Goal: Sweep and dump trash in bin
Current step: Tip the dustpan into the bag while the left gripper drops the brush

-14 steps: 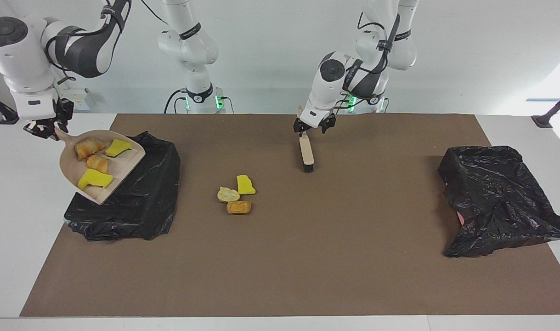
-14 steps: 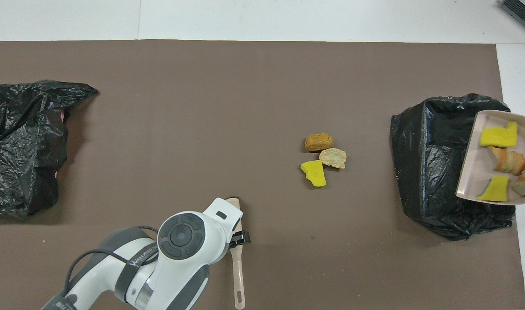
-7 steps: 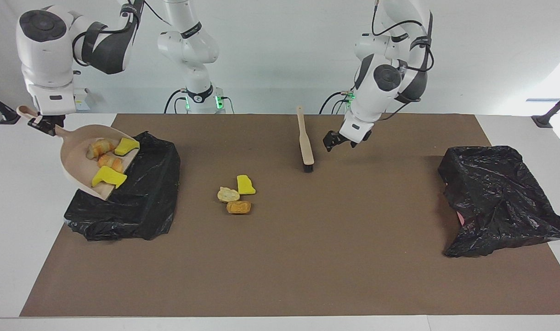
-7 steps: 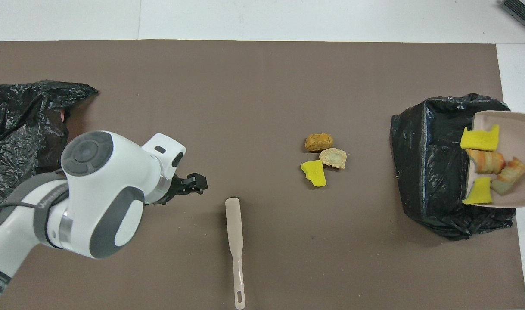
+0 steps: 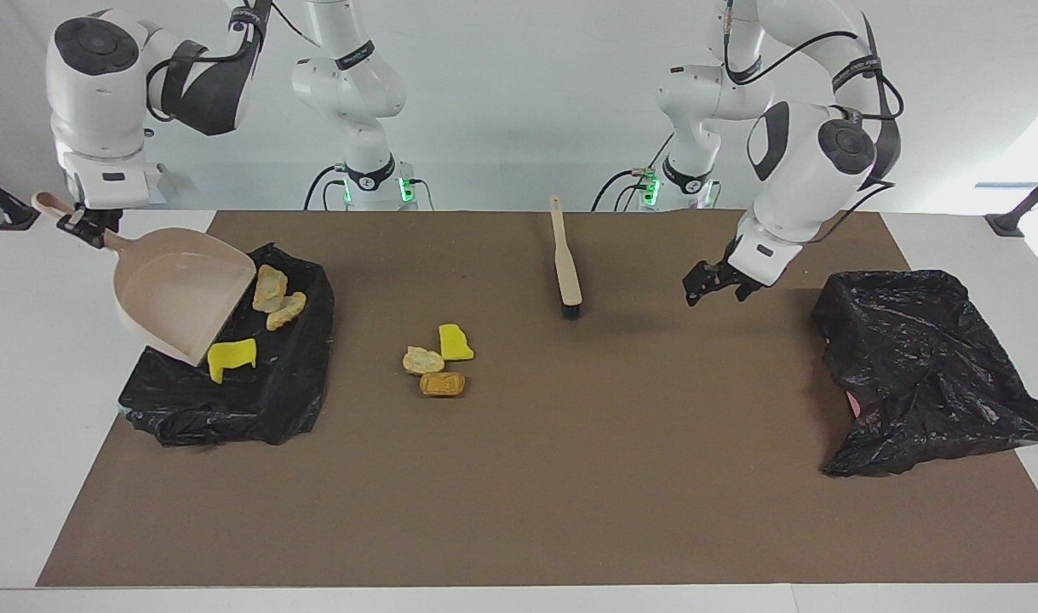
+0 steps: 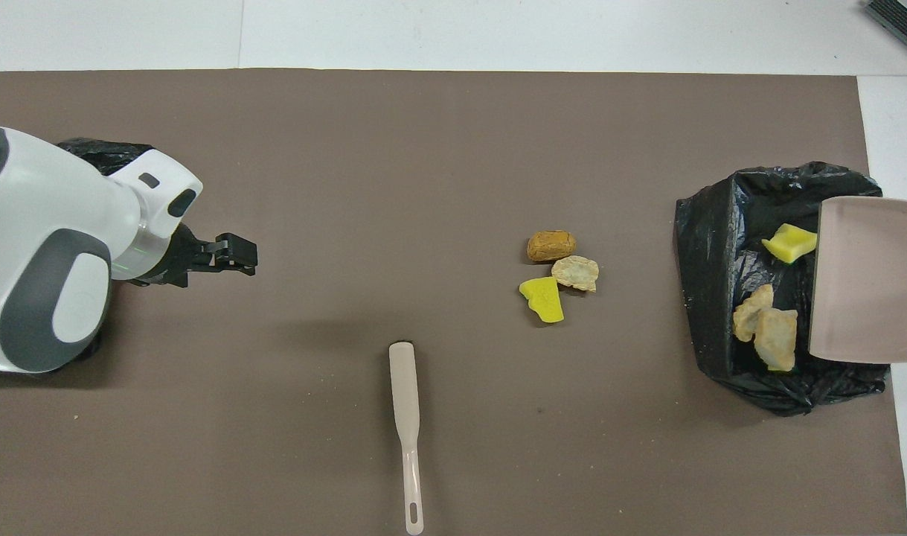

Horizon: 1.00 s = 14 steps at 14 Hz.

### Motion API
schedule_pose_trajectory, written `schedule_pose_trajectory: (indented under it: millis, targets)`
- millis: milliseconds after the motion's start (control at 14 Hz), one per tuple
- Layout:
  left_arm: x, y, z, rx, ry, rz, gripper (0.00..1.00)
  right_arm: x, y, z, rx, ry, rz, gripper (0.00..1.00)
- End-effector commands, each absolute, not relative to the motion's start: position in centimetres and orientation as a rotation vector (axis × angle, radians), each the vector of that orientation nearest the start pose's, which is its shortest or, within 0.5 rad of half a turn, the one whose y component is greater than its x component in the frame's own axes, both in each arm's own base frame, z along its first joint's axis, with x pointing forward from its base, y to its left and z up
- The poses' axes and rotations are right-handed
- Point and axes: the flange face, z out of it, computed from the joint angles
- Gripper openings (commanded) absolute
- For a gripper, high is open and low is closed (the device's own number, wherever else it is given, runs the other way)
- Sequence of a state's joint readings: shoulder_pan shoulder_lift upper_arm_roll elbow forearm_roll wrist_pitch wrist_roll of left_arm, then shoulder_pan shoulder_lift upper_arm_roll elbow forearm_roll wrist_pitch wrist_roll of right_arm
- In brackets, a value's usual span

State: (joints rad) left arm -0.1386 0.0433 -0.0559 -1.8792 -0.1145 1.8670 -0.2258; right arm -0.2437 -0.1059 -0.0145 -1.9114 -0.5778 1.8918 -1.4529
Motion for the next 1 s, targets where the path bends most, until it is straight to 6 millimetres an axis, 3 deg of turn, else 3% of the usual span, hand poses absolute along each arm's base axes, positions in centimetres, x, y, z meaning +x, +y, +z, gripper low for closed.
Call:
schedule_pose_trajectory:
  millis: [0, 286, 429, 571, 714, 929]
  targets:
    - [56.4, -9.5, 50.0, -3.194, 0.016, 0.146, 1.00, 50.8, -17.4, 57.6, -2.735, -2.258, 0.690, 0.00]
    - [56.1, -7.5, 52.3, -3.159, 0.135, 0.193, 1.00, 49.9, -17.5, 61.0, -2.874, -2.051, 0.649, 0.00]
    - [56.3, -5.0, 54.2, -3.166, 0.076, 0.176, 1.00, 50.3, -13.6, 61.2, -2.957, -1.880, 0.552, 0.00]
    - [56.2, -4.6, 56.4, -3.172, 0.053, 0.123, 1.00, 50.7, -9.1, 60.9, -3.051, -1.688, 0.464, 0.00]
    - [56.0, -4.8, 57.4, -3.170, 0.076, 0.083, 1.00, 50.8, -3.9, 60.9, -3.132, -1.491, 0.325, 0.00]
    - [55.4, -4.6, 58.6, -3.147, 0.067, 0.049, 1.00, 51.0, 3.0, 59.5, -3.108, -1.151, 0.140, 0.00]
